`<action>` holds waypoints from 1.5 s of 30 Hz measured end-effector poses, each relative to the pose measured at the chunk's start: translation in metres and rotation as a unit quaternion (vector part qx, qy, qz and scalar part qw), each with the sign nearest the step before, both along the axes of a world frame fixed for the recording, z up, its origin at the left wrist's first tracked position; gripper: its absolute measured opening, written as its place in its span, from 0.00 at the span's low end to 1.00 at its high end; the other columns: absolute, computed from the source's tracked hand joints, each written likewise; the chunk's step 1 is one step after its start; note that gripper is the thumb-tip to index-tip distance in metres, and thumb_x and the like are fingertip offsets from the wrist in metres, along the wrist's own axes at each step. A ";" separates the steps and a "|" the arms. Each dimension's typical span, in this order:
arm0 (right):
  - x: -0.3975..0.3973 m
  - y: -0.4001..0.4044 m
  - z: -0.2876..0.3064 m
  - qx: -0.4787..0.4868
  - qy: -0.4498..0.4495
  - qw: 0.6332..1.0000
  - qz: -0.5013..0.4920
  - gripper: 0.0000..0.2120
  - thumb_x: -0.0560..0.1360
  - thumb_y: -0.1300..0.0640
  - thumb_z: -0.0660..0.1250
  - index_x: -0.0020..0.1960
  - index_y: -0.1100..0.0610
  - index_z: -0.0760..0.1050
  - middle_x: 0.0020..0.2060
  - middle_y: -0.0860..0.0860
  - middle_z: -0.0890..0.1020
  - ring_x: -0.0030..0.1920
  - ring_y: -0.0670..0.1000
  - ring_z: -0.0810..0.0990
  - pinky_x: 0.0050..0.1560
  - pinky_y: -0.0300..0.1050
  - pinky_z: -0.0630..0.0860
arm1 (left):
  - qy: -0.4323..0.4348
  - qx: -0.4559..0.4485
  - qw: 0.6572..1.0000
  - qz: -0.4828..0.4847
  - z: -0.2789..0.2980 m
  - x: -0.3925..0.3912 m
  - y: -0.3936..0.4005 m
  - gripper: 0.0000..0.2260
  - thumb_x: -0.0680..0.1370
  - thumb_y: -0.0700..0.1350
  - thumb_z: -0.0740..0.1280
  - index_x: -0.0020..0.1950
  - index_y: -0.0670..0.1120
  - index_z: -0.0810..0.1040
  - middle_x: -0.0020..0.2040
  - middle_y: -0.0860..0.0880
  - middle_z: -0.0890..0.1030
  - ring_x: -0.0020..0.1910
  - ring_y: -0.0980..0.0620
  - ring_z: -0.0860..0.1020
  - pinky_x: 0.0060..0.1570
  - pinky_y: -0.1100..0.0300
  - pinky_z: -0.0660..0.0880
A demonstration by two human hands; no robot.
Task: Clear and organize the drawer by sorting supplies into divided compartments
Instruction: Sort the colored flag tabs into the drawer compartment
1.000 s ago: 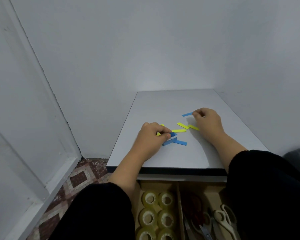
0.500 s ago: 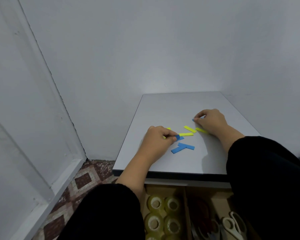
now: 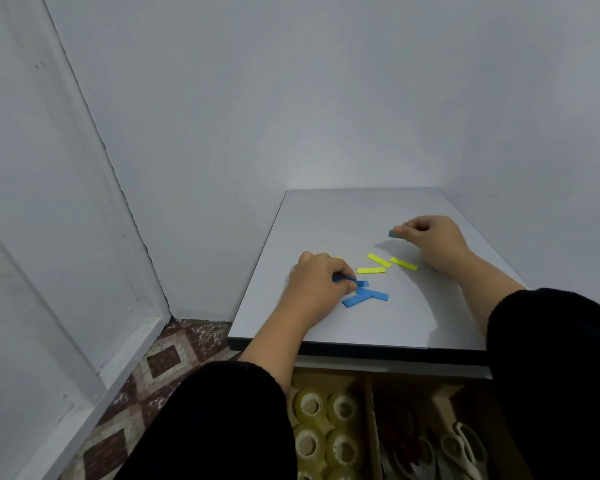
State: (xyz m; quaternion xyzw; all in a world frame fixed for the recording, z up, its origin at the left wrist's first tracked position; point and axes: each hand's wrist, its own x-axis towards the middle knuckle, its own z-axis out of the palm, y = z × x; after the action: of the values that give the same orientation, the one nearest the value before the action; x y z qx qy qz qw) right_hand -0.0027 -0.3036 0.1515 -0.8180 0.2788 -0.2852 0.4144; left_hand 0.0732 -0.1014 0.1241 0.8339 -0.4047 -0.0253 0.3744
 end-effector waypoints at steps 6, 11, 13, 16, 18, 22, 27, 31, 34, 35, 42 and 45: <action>-0.047 0.058 0.009 0.048 0.019 0.986 0.161 0.03 0.69 0.59 0.75 0.37 0.53 0.84 0.32 0.47 0.83 0.35 0.39 0.77 0.37 0.26 0.71 | -0.024 -0.001 1.000 -0.016 0.004 -0.001 0.002 0.10 0.80 0.47 0.64 0.58 0.51 0.82 0.45 0.53 0.74 0.57 0.48 0.67 0.59 0.51 0.69; -0.057 0.077 -0.016 0.031 0.016 0.980 0.197 0.02 0.67 0.61 0.76 0.37 0.56 0.84 0.33 0.48 0.83 0.34 0.39 0.75 0.37 0.28 0.70 | -0.070 0.072 0.995 -0.026 0.004 -0.005 0.003 0.13 0.82 0.50 0.59 0.63 0.54 0.79 0.56 0.49 0.76 0.61 0.48 0.66 0.59 0.54 0.64; -0.053 0.077 -0.018 -0.009 0.005 0.982 0.187 0.03 0.66 0.59 0.77 0.38 0.54 0.84 0.35 0.48 0.81 0.34 0.40 0.72 0.37 0.31 0.68 | -0.083 0.090 0.992 -0.022 0.004 -0.005 0.003 0.14 0.82 0.50 0.58 0.64 0.54 0.78 0.57 0.50 0.76 0.61 0.49 0.66 0.58 0.55 0.62; -0.046 0.076 -0.019 -0.112 0.049 0.978 0.172 0.09 0.65 0.54 0.78 0.46 0.50 0.84 0.39 0.48 0.78 0.38 0.42 0.72 0.39 0.36 0.68 | -0.099 0.098 0.990 0.001 0.003 -0.006 0.003 0.14 0.81 0.51 0.60 0.65 0.54 0.77 0.58 0.51 0.76 0.61 0.50 0.66 0.56 0.57 0.61; -0.043 0.074 -0.021 -0.144 0.075 0.975 0.150 0.14 0.65 0.50 0.78 0.50 0.50 0.83 0.40 0.49 0.76 0.42 0.46 0.73 0.44 0.44 0.71 | -0.099 0.081 0.992 0.018 0.002 -0.007 0.002 0.13 0.80 0.50 0.62 0.62 0.53 0.79 0.56 0.51 0.77 0.60 0.50 0.67 0.54 0.58 0.62; -0.042 0.071 -0.024 -0.129 0.080 0.979 0.138 0.13 0.66 0.47 0.77 0.48 0.49 0.84 0.42 0.48 0.76 0.45 0.47 0.74 0.47 0.47 0.73 | -0.105 0.060 0.992 0.031 0.004 -0.009 0.003 0.08 0.79 0.50 0.64 0.55 0.53 0.81 0.53 0.52 0.76 0.57 0.52 0.67 0.51 0.60 0.62; -0.045 0.073 -0.024 -0.109 0.083 0.981 0.135 0.07 0.67 0.48 0.77 0.42 0.48 0.83 0.41 0.46 0.75 0.42 0.44 0.71 0.42 0.42 0.68 | -0.112 0.051 0.992 0.014 0.006 -0.013 0.008 0.09 0.79 0.49 0.64 0.54 0.53 0.83 0.51 0.52 0.78 0.57 0.51 0.67 0.51 0.59 0.61; -0.048 0.073 -0.024 -0.074 0.077 0.984 0.142 0.05 0.68 0.51 0.76 0.41 0.51 0.82 0.41 0.46 0.78 0.43 0.45 0.73 0.42 0.41 0.69 | -0.126 0.074 0.989 -0.004 0.008 -0.013 0.008 0.11 0.81 0.50 0.62 0.59 0.54 0.81 0.53 0.51 0.78 0.58 0.50 0.67 0.51 0.59 0.61; -0.049 0.076 -0.023 -0.068 0.079 0.985 0.137 0.07 0.68 0.52 0.76 0.45 0.52 0.82 0.38 0.45 0.78 0.40 0.44 0.73 0.38 0.37 0.67 | -0.127 0.089 0.988 -0.004 0.006 -0.012 0.007 0.13 0.81 0.50 0.61 0.64 0.53 0.78 0.57 0.51 0.78 0.60 0.50 0.67 0.53 0.59 0.60; -0.049 0.076 -0.023 -0.070 0.081 0.985 0.132 0.08 0.68 0.52 0.76 0.46 0.52 0.82 0.38 0.46 0.77 0.40 0.45 0.73 0.37 0.37 0.67 | -0.123 0.087 0.989 -0.001 0.005 -0.012 0.006 0.14 0.81 0.50 0.61 0.65 0.53 0.78 0.57 0.51 0.78 0.60 0.50 0.66 0.53 0.59 0.60; -0.048 0.074 -0.023 -0.076 0.086 0.984 0.138 0.04 0.69 0.52 0.76 0.41 0.50 0.81 0.43 0.48 0.78 0.43 0.46 0.74 0.44 0.43 0.73 | -0.132 0.064 0.989 0.015 0.005 -0.013 0.004 0.08 0.79 0.49 0.64 0.55 0.53 0.81 0.52 0.52 0.77 0.57 0.51 0.67 0.52 0.59 0.62; -0.049 0.074 -0.023 -0.078 0.081 0.983 0.149 0.04 0.69 0.52 0.75 0.40 0.51 0.80 0.40 0.47 0.80 0.42 0.46 0.75 0.45 0.44 0.73 | -0.121 0.039 0.992 0.012 0.005 -0.013 0.005 0.04 0.78 0.48 0.66 0.49 0.53 0.81 0.48 0.55 0.77 0.55 0.52 0.68 0.49 0.60 0.61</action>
State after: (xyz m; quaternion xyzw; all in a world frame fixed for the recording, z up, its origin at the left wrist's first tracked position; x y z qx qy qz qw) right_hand -0.0522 -0.2296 0.1282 -0.9005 0.1638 -0.1740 0.3634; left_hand 0.0603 -0.0964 0.1287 0.8496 -0.4358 0.0642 0.2902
